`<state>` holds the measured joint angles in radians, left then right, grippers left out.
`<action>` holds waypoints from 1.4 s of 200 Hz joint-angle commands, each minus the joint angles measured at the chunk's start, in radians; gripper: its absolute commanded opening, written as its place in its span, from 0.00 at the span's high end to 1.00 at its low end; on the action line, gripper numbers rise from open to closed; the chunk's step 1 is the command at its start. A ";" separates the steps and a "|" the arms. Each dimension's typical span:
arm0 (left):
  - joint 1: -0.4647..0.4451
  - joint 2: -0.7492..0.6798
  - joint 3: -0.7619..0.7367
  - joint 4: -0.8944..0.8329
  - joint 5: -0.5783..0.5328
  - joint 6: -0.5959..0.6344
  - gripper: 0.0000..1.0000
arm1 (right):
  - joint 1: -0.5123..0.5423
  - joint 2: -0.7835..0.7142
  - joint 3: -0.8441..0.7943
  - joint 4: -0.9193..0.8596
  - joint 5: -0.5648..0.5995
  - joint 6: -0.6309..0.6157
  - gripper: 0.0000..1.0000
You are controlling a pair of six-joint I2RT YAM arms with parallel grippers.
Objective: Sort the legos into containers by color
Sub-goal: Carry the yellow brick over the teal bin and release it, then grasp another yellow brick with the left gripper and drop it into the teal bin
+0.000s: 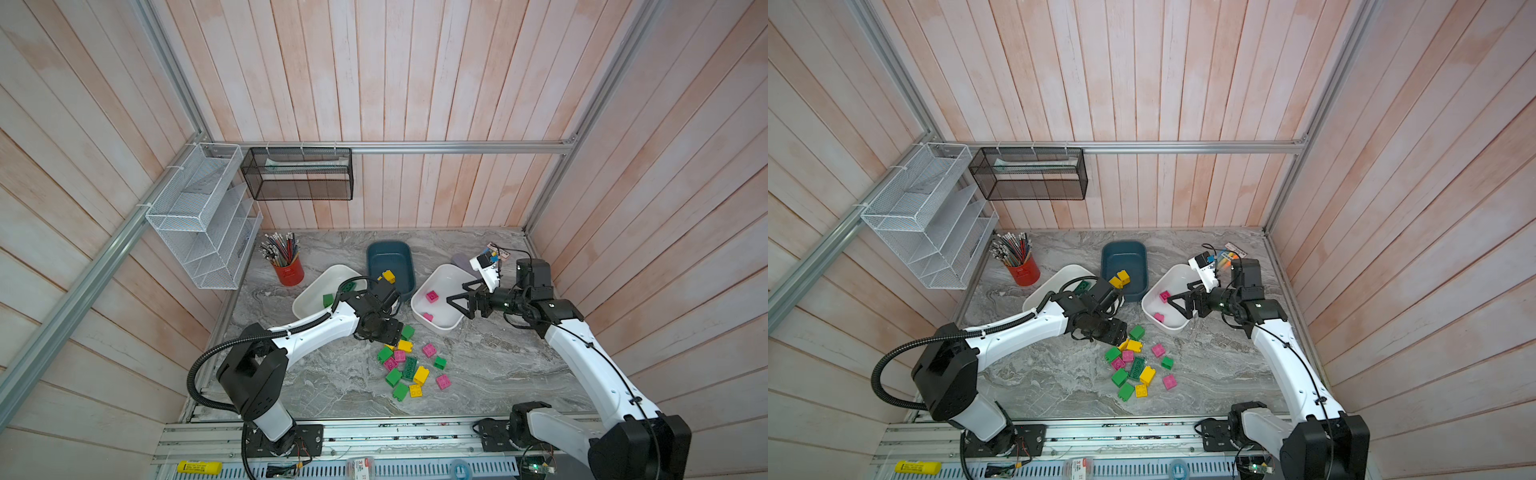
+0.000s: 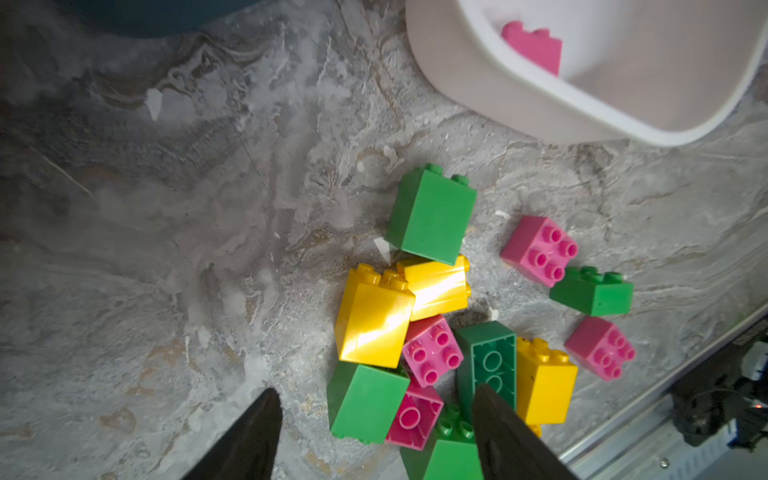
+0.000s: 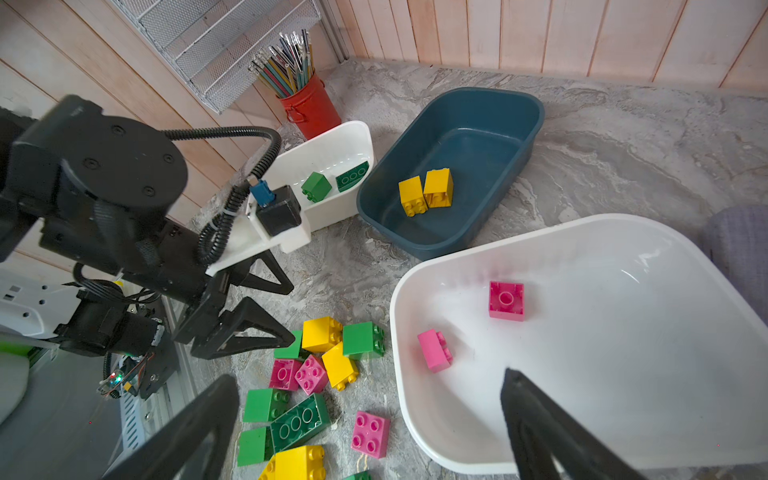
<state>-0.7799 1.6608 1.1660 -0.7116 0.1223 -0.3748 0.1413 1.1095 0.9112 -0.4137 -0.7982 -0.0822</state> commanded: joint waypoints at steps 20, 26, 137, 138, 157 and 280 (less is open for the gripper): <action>0.000 0.084 0.010 0.136 -0.004 0.124 0.26 | -0.005 -0.046 -0.038 -0.019 0.005 -0.009 0.02; 0.001 0.099 0.020 0.129 -0.011 0.143 0.27 | -0.005 -0.049 -0.038 -0.024 0.006 -0.011 0.02; 0.005 0.212 0.037 0.095 -0.052 0.196 0.57 | -0.009 -0.050 -0.035 -0.043 0.022 -0.017 0.02; 0.005 0.212 0.038 0.093 -0.052 0.196 0.57 | -0.009 -0.050 -0.035 -0.043 0.021 -0.017 0.02; 0.012 0.211 0.048 0.074 -0.049 0.194 0.66 | -0.009 -0.044 -0.030 -0.046 0.023 -0.019 0.02; 0.136 0.352 0.621 -0.050 -0.049 0.162 0.69 | -0.027 0.004 0.015 -0.010 0.030 -0.023 0.02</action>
<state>-0.6788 1.9057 1.7119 -0.7666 0.0956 -0.1936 0.1223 1.1027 0.8936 -0.4408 -0.7750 -0.1009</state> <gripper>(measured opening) 0.349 0.981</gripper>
